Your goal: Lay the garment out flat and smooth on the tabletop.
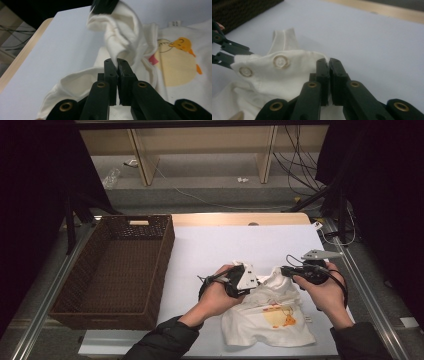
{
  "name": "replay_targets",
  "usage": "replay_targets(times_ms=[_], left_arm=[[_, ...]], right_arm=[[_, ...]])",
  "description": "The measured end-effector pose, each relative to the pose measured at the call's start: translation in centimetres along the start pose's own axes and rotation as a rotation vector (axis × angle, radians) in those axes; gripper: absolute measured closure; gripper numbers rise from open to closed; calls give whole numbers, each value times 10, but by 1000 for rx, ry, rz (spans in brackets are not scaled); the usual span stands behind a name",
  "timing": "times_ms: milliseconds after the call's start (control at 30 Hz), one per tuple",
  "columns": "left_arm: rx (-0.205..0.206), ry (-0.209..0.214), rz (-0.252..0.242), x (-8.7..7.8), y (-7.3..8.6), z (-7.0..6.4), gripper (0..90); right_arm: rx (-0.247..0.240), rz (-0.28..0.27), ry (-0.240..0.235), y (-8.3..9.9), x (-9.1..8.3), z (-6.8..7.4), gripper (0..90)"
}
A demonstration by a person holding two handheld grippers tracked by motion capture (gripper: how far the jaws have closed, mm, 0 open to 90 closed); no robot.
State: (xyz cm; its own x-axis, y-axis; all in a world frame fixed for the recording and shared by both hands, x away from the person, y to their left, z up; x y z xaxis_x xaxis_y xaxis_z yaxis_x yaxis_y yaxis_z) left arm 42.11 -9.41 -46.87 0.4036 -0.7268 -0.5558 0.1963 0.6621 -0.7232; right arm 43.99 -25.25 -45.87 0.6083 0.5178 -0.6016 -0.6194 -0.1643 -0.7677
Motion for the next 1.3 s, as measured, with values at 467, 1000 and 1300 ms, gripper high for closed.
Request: replay_targets(times_ms=[467,1000,1300], left_arm=[[-84,-81,-3,5,-6,7,867],[-48,-86,-9,3,-14,6,867],[-47,-86,-12,4,-16,6,863]], right_arm=[[-58,17,-12,34,-37,8,786],[-304,2,-128,1,-19,49,427],[-345,71,-157,15,-6,50,769]])
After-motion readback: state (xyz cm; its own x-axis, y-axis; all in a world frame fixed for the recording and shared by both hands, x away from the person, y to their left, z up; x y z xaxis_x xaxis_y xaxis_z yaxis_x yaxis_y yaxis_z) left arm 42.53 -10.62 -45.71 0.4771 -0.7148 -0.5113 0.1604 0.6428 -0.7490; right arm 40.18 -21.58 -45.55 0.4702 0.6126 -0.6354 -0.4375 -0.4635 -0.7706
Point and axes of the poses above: each handheld gripper's, and its own axes: x roughly forward along the jaws, y roughly out of its underside, z roughly to its left, the point moved 8 cm from there along x, roughly forward along the jaws, and after that the axes turned 9 degrees about x, right-handed, at the moved point
